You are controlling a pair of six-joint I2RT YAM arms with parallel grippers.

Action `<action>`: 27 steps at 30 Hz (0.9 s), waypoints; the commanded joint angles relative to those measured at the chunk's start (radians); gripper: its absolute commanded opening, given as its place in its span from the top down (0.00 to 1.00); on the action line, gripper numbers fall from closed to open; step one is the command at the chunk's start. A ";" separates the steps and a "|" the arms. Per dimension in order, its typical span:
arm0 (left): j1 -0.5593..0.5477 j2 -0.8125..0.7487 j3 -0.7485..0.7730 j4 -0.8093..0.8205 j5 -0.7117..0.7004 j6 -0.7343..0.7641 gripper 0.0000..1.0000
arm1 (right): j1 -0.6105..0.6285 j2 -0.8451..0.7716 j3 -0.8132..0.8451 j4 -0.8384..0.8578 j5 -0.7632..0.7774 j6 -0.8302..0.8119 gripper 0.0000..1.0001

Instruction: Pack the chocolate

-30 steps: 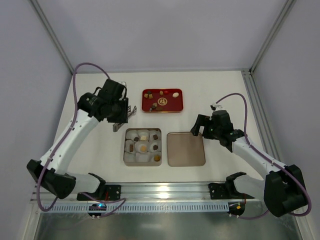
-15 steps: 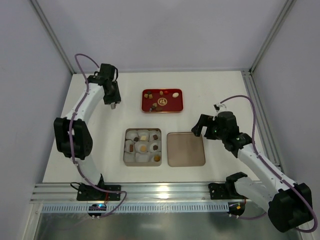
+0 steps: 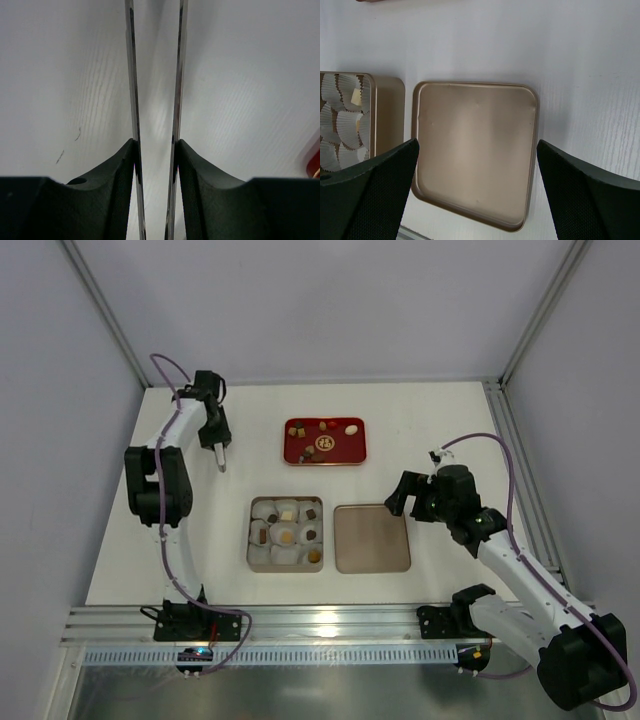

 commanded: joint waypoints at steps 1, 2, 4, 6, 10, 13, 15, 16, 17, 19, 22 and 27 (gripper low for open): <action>0.011 0.048 0.060 0.006 -0.018 0.018 0.61 | 0.004 -0.007 0.037 -0.001 0.002 -0.019 0.00; 0.013 0.057 0.067 -0.002 -0.027 0.017 0.61 | 0.004 -0.007 0.039 -0.004 0.002 -0.021 0.00; 0.013 0.079 0.080 -0.008 -0.032 0.016 0.59 | 0.004 -0.006 0.040 -0.004 0.003 -0.022 0.00; 0.013 0.089 0.083 -0.010 -0.045 0.014 0.57 | 0.004 -0.004 0.039 -0.002 0.002 -0.022 0.00; 0.013 0.114 0.086 -0.018 -0.045 0.010 0.48 | 0.004 0.002 0.036 0.004 -0.003 -0.018 0.00; 0.013 0.123 0.078 -0.016 -0.038 0.005 0.44 | 0.004 -0.001 0.029 0.005 -0.001 -0.018 0.00; 0.013 0.128 0.070 -0.013 -0.039 0.004 0.44 | 0.004 -0.003 0.025 0.008 -0.001 -0.018 0.00; 0.013 0.129 0.067 -0.013 -0.036 0.004 0.43 | 0.004 -0.003 0.023 0.008 -0.001 -0.018 0.00; 0.013 0.129 0.067 -0.011 -0.036 0.004 0.41 | 0.004 -0.004 0.022 0.005 -0.001 -0.018 0.00; 0.013 0.131 0.063 -0.008 -0.036 0.004 0.39 | 0.004 -0.007 0.017 0.008 -0.001 -0.016 0.00; 0.013 0.132 0.044 -0.001 -0.033 0.001 0.35 | 0.004 -0.006 0.011 0.007 -0.003 -0.015 0.00; 0.014 0.123 0.018 0.016 -0.024 -0.002 0.32 | 0.004 -0.013 0.008 0.001 -0.001 -0.013 0.00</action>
